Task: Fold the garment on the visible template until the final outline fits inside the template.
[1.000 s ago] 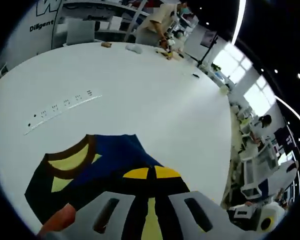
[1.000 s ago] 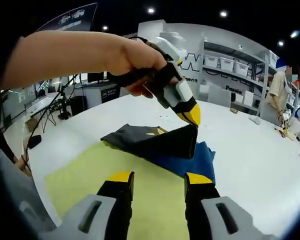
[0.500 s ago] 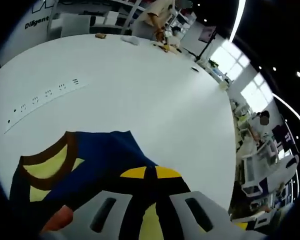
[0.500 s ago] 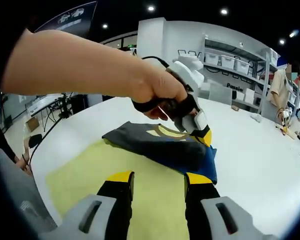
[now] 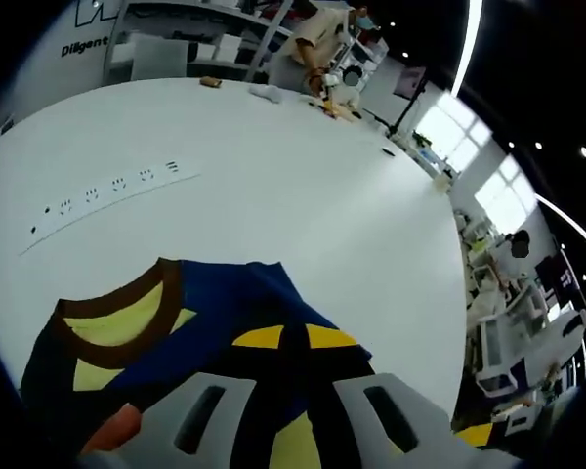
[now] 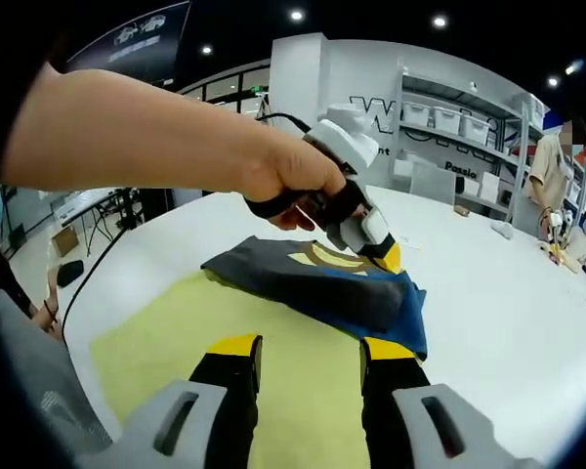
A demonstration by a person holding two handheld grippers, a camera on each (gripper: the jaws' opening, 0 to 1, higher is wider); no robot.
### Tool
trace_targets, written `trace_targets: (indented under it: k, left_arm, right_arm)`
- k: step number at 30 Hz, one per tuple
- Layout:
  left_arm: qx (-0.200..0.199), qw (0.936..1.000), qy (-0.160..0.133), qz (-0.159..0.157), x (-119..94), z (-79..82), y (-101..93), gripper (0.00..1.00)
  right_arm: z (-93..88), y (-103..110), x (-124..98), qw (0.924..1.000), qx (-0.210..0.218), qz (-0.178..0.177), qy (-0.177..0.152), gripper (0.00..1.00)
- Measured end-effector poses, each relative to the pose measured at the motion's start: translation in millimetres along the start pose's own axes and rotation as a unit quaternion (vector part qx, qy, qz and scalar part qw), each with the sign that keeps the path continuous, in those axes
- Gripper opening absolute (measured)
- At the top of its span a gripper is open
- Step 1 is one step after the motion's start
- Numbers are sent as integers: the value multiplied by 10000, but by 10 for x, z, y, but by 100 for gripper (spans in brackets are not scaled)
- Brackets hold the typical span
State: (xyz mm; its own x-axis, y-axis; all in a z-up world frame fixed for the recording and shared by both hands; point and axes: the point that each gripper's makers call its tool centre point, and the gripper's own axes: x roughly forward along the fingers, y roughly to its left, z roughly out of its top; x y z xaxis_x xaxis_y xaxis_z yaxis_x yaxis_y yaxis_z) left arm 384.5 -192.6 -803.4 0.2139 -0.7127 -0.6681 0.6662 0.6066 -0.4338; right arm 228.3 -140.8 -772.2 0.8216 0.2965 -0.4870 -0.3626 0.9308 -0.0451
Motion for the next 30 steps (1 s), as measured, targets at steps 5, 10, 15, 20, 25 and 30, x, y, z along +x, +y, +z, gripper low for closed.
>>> trace_targets:
  k: [5, 10, 15, 20, 25, 30]
  left_arm:
    - [-55, 9998, -179, 48, -166, -22, 57, 2]
    - [30, 9993, -358, 72, -356, -137, 60, 3]
    - [101, 9985, -508, 167, -570, -329, 98, 4]
    - [-119, 9954, -915, 267, -847, -489, 125, 8]
    - [-108, 9883, -1394, 609, -1265, -714, 133, 13]
    - [-87, 9732, -1989, 1149, -1650, -812, 196, 47]
  right_arm:
    - [-1, -3, 4, 10000, 0, -1, -1, 38]
    - [14, -18, -2, 10000, 10, -26, -32, 38]
    - [2, -15, -1, 10000, -6, -28, -8, 38]
    - [-8, -1, 3, 10000, -43, -22, 14, 38]
    - [-28, 10, 12, 9999, -86, -17, 59, 38]
    - [-55, 48, 26, 9998, -159, 13, 105, 38]
